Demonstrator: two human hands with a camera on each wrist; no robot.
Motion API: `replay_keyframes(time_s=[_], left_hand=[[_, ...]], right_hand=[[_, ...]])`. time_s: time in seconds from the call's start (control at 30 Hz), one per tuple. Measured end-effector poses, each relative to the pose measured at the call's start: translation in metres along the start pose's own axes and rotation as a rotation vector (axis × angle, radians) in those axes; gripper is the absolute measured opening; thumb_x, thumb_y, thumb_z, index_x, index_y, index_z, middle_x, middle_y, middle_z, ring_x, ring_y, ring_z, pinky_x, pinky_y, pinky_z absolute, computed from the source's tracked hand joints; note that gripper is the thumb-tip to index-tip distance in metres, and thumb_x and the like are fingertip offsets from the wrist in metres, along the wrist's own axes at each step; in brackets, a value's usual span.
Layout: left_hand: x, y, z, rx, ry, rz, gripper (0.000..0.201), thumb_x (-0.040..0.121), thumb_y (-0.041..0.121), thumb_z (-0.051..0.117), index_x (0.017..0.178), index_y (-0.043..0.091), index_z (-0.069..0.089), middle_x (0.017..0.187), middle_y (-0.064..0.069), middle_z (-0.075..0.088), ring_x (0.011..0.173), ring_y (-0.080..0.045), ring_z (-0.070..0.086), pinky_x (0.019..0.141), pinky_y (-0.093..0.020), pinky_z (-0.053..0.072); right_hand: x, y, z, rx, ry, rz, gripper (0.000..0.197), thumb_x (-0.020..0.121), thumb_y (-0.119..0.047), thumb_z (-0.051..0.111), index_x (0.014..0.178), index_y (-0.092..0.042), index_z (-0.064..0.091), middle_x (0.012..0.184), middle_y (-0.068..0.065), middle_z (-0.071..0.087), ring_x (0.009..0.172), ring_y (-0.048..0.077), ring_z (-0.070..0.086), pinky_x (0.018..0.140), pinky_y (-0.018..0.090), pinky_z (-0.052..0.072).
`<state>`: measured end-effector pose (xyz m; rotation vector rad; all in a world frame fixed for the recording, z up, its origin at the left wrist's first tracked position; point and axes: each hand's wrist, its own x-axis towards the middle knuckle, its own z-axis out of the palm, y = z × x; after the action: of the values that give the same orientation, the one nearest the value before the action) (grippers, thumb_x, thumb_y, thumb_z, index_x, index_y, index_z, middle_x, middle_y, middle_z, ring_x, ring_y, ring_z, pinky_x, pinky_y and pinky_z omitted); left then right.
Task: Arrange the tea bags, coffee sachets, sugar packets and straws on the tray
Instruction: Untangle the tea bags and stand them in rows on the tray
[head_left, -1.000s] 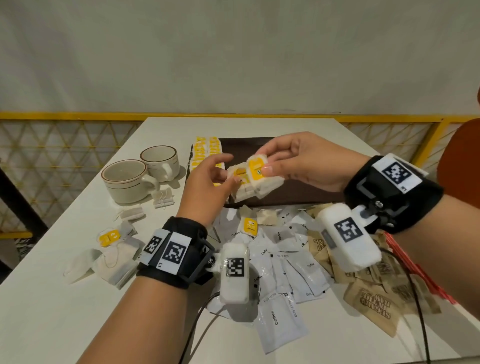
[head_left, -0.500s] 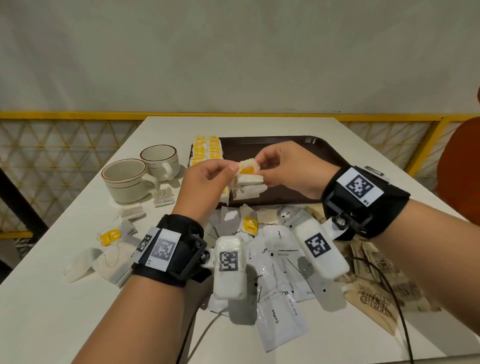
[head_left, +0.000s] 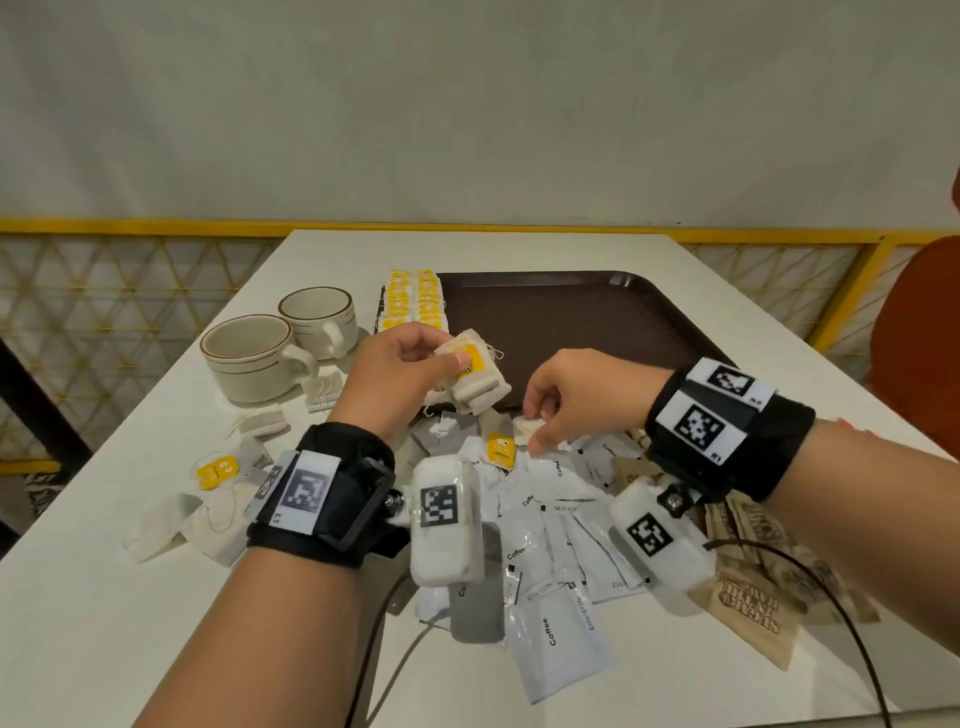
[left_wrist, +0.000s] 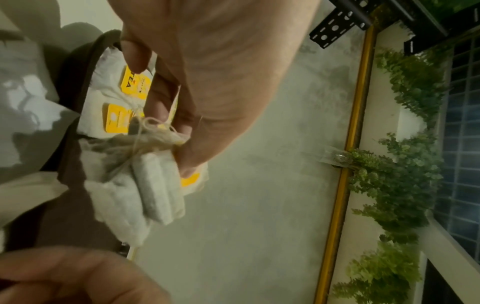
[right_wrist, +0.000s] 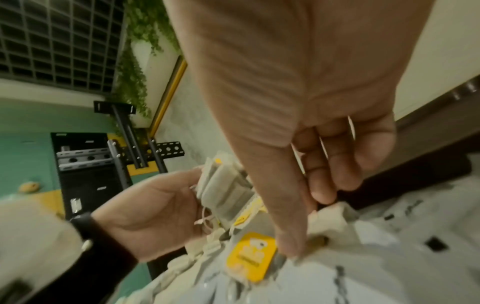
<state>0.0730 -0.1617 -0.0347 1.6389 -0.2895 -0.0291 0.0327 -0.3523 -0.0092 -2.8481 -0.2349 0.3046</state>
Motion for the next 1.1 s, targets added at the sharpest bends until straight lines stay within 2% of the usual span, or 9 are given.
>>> replay_keyframes(time_s=[0.1, 0.3, 0.47, 0.6, 0.7, 0.8, 0.9, 1.0, 1.1], left_hand=[[0.001, -0.001, -0.001, -0.016, 0.001, -0.026, 0.007, 0.081, 0.007, 0.072, 0.083, 0.009, 0.066, 0.075, 0.0, 0.066, 0.061, -0.005, 0.057, 0.063, -0.016, 0.044], [0.0, -0.003, 0.003, -0.009, 0.07, 0.016, 0.017, 0.08, 0.004, 0.072, 0.096, -0.002, 0.068, 0.086, -0.012, 0.069, 0.067, -0.009, 0.06, 0.06, -0.009, 0.048], [0.001, -0.002, 0.002, -0.013, 0.087, -0.003, 0.014, 0.081, 0.008, 0.072, 0.094, 0.005, 0.069, 0.091, -0.013, 0.07, 0.071, -0.009, 0.061, 0.064, -0.012, 0.048], [0.002, -0.003, 0.0, -0.007, 0.12, 0.0, 0.009, 0.081, 0.01, 0.073, 0.089, 0.012, 0.069, 0.093, -0.011, 0.071, 0.078, -0.013, 0.063, 0.07, -0.019, 0.047], [0.002, -0.003, 0.0, 0.002, 0.133, 0.014, 0.009, 0.081, 0.009, 0.073, 0.084, 0.016, 0.067, 0.09, -0.01, 0.071, 0.078, -0.015, 0.063, 0.073, -0.022, 0.048], [0.003, -0.004, 0.0, 0.005, 0.129, 0.015, 0.01, 0.08, 0.009, 0.073, 0.082, 0.017, 0.067, 0.087, -0.009, 0.07, 0.077, -0.015, 0.062, 0.073, -0.023, 0.048], [0.002, -0.004, 0.0, 0.014, 0.128, 0.027, 0.011, 0.08, 0.009, 0.073, 0.08, 0.018, 0.067, 0.083, -0.006, 0.07, 0.074, -0.013, 0.062, 0.07, -0.021, 0.047], [0.003, -0.005, -0.001, 0.025, 0.137, 0.026, 0.009, 0.081, 0.009, 0.073, 0.083, 0.015, 0.067, 0.084, -0.007, 0.069, 0.073, -0.013, 0.062, 0.07, -0.021, 0.048], [0.004, -0.005, -0.003, 0.024, 0.149, 0.026, 0.008, 0.081, 0.008, 0.072, 0.087, 0.01, 0.067, 0.081, -0.007, 0.068, 0.071, -0.013, 0.061, 0.067, -0.02, 0.047]], right_hand=[[0.003, -0.002, 0.006, -0.093, 0.047, -0.004, 0.028, 0.079, -0.032, 0.075, 0.1, -0.015, 0.069, 0.076, -0.014, 0.055, 0.072, 0.006, 0.054, 0.057, 0.013, 0.039], [0.004, -0.003, 0.007, -0.131, -0.022, -0.014, 0.033, 0.08, -0.044, 0.072, 0.097, -0.016, 0.07, 0.077, -0.01, 0.057, 0.071, 0.007, 0.053, 0.056, 0.014, 0.038], [0.005, 0.002, 0.005, -0.142, 0.074, -0.025, 0.026, 0.096, -0.025, 0.051, 0.083, -0.01, 0.068, 0.082, 0.004, 0.063, 0.071, 0.017, 0.055, 0.065, 0.027, 0.045], [-0.001, 0.006, -0.018, -0.092, 0.132, -0.111, 0.014, 0.094, -0.023, 0.058, 0.101, -0.022, 0.07, 0.096, -0.005, 0.067, 0.085, 0.011, 0.059, 0.077, 0.025, 0.046], [-0.011, 0.003, -0.033, 0.009, 0.036, -0.193, 0.013, 0.092, -0.031, 0.062, 0.095, -0.022, 0.071, 0.088, -0.009, 0.067, 0.075, 0.003, 0.058, 0.071, 0.019, 0.046], [-0.016, -0.004, -0.035, -0.017, -0.115, -0.246, 0.011, 0.09, -0.027, 0.065, 0.098, -0.023, 0.072, 0.09, -0.007, 0.069, 0.073, 0.0, 0.058, 0.07, 0.015, 0.046], [-0.009, -0.014, -0.028, -0.176, -0.204, -0.29, 0.026, 0.091, -0.019, 0.064, 0.114, -0.028, 0.068, 0.099, -0.01, 0.067, 0.079, 0.002, 0.057, 0.073, 0.016, 0.046], [0.002, -0.021, -0.019, -0.312, -0.234, -0.338, 0.056, 0.091, -0.01, 0.061, 0.136, -0.04, 0.049, 0.087, -0.005, 0.056, 0.068, 0.006, 0.045, 0.065, 0.016, 0.038], [0.009, -0.027, -0.013, -0.352, -0.233, -0.354, 0.06, 0.091, -0.01, 0.058, 0.14, -0.042, 0.043, 0.085, 0.001, 0.055, 0.071, 0.012, 0.046, 0.069, 0.024, 0.042]])
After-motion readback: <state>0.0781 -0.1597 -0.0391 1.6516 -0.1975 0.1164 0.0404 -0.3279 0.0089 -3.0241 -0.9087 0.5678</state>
